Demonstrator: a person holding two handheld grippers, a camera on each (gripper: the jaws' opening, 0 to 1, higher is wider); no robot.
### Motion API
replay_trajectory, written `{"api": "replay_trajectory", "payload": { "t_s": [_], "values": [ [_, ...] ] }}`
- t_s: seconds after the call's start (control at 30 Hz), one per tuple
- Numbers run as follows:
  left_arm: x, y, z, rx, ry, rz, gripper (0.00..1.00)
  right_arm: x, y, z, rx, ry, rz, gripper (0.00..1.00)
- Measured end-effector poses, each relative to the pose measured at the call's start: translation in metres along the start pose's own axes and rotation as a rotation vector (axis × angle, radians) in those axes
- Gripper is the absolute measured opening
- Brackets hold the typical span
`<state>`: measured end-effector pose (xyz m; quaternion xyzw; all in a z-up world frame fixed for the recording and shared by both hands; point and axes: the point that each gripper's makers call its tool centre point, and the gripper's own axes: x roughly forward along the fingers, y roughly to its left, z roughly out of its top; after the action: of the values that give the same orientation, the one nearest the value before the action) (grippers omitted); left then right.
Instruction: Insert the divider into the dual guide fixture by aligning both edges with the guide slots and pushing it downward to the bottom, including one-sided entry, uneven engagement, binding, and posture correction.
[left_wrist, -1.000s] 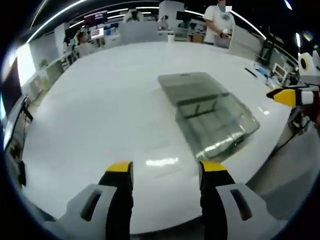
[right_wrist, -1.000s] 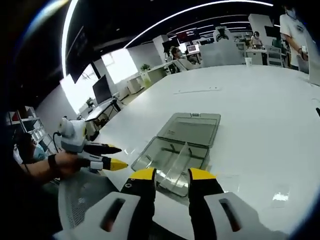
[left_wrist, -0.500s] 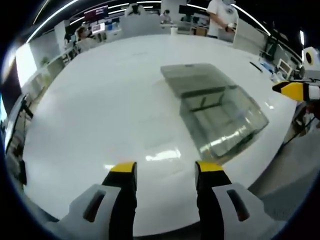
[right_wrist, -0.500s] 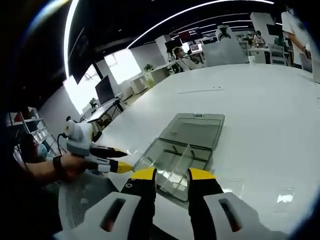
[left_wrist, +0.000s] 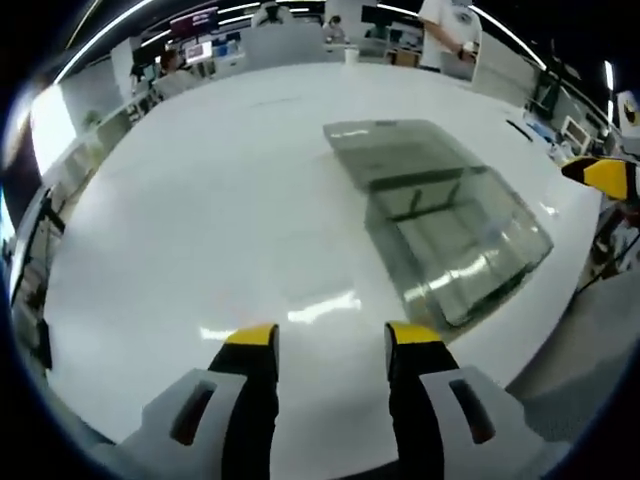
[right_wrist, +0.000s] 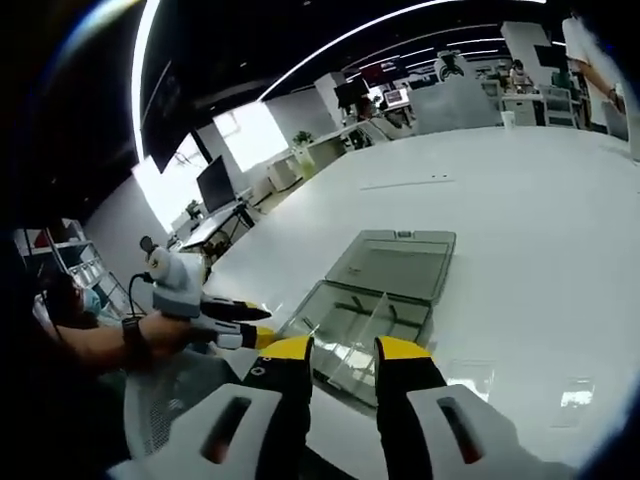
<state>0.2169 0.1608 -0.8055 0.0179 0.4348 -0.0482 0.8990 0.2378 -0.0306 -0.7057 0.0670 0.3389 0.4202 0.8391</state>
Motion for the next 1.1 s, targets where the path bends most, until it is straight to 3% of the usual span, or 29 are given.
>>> {"api": "replay_trajectory", "payload": {
  "t_s": [0.77,1.1],
  "values": [
    [0.0091,0.0025,-0.0048,-0.012,0.02,0.048,0.41,0.0018,0.0062,-0.0042,0.043,-0.013,0.021,0.2],
    [0.0077,0.0056,-0.0065,-0.016,0.033,0.058,0.33,-0.0014,0.0012,0.0,0.039,-0.017,0.013,0.19]
  ]
}}
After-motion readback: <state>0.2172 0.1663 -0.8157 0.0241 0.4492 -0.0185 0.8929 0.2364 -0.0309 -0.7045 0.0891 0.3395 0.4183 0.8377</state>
